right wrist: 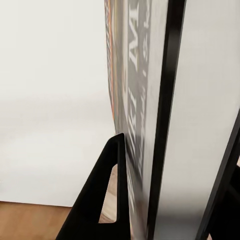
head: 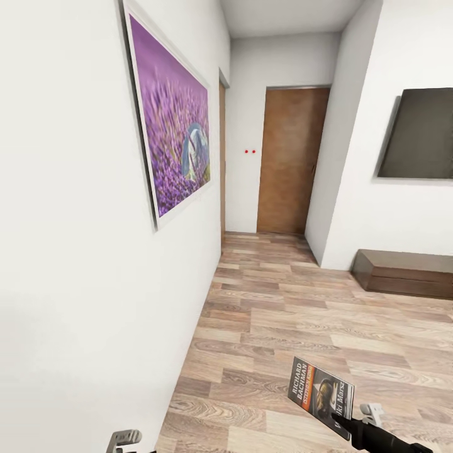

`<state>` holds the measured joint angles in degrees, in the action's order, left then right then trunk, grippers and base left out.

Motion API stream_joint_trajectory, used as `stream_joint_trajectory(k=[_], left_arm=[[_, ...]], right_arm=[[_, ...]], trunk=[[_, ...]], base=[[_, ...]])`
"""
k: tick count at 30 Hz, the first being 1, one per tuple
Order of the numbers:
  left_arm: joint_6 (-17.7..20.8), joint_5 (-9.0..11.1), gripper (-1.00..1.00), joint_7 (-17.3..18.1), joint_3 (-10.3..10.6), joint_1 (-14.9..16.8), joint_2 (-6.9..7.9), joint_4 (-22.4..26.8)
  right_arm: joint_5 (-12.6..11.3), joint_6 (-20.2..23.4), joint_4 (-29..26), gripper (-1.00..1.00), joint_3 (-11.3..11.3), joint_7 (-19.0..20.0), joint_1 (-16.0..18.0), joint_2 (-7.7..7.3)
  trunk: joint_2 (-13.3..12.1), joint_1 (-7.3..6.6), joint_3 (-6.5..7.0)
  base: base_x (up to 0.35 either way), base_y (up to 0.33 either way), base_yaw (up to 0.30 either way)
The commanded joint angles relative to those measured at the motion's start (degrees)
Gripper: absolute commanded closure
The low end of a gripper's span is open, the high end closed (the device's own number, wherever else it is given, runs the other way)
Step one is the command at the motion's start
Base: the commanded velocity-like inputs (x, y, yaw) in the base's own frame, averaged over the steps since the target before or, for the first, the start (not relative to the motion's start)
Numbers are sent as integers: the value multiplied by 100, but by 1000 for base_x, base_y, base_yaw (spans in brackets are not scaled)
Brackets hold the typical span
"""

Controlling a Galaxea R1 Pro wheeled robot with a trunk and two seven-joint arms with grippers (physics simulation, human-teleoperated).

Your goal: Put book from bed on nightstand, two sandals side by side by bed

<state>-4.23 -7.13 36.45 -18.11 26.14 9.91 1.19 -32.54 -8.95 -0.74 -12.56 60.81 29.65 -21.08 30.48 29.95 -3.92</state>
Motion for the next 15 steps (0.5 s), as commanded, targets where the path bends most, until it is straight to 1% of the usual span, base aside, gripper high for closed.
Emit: stream_joint_trajectory(k=[1,4,6,15], left_arm=[[-43,-61,-100,8,-35,7,2,-6],[-43,-61,-100,8,-35,6,2,-5],[-43,-61,-100,7,-35,6,2,-5],[-43,-61,-100,5,-35,6,2,-7]], right_arm=[[-33,-37,4,100,-41,10,4,-1],[-33,-46,7,100,-41,10,4,-1],[-33,-60,5,100,-37,10,2,-1],[-33,-39,4,100,-37,10,4,0]], trunk=[[11,3,-12],[11,3,-12],[11,3,-12],[11,3,-12]], base=[[0,0,-2],[12,0,-1],[164,0,0],[306,0,0]])
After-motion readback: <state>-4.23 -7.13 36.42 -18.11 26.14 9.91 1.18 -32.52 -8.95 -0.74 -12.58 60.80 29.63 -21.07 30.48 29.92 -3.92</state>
